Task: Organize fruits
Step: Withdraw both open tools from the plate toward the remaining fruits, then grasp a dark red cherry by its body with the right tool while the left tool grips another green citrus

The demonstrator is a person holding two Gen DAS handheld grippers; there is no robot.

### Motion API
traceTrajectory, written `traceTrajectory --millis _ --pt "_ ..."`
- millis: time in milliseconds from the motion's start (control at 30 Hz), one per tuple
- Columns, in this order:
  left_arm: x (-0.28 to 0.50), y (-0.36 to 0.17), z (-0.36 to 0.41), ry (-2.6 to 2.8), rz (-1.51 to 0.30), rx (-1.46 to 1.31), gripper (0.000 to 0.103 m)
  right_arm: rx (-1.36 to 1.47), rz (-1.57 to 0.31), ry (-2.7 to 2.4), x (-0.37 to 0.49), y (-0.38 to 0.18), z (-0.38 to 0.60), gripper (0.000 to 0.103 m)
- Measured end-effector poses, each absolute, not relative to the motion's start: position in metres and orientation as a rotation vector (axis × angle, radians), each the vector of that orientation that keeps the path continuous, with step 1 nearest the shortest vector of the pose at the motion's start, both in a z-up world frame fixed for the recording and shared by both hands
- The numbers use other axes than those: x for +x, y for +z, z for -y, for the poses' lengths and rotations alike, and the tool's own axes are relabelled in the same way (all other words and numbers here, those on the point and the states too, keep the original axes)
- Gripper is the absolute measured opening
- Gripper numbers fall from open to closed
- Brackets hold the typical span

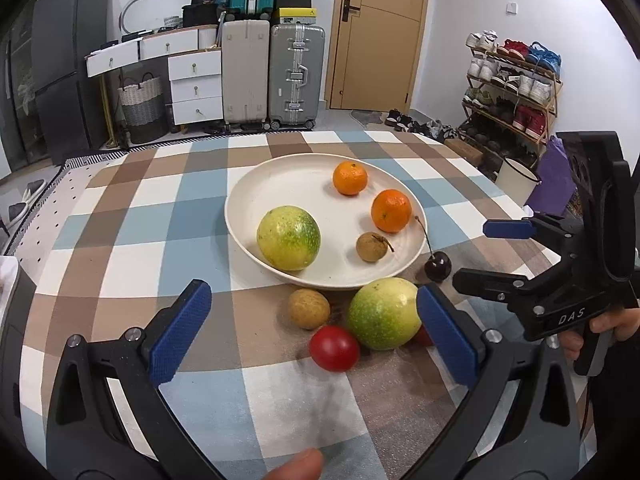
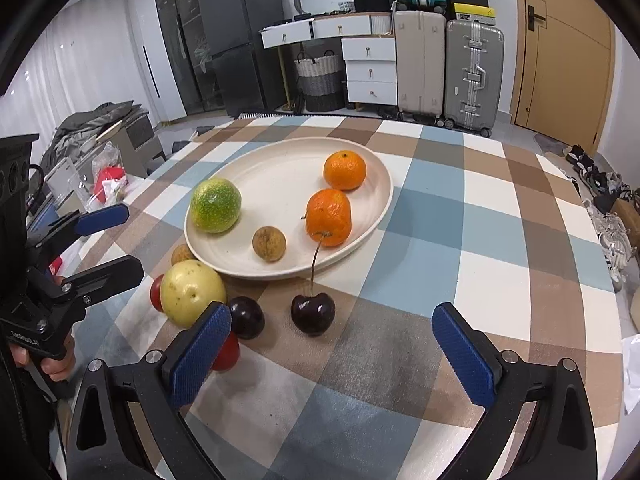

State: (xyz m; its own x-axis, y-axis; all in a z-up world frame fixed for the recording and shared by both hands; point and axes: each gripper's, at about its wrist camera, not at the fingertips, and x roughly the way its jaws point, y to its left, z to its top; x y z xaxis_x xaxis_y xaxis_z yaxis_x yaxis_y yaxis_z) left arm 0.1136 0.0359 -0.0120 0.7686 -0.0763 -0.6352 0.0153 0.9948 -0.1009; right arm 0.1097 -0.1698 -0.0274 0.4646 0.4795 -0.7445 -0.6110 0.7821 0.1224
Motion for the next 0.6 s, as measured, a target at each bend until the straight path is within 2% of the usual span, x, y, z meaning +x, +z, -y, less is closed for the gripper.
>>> traceTrajectory --millis 367,600 --pt "0.118 -0.023 -0.022 -0.096 -0.732 -0.06 0.102 -0.157 -0.899 0.664 0.115 -0.037 0.174 0.101" --pt "0.12 -0.027 -0.02 -0.103 -0.748 -0.062 0.102 -0.175 -0.925 0.66 0.12 -0.046 0.17 0.082"
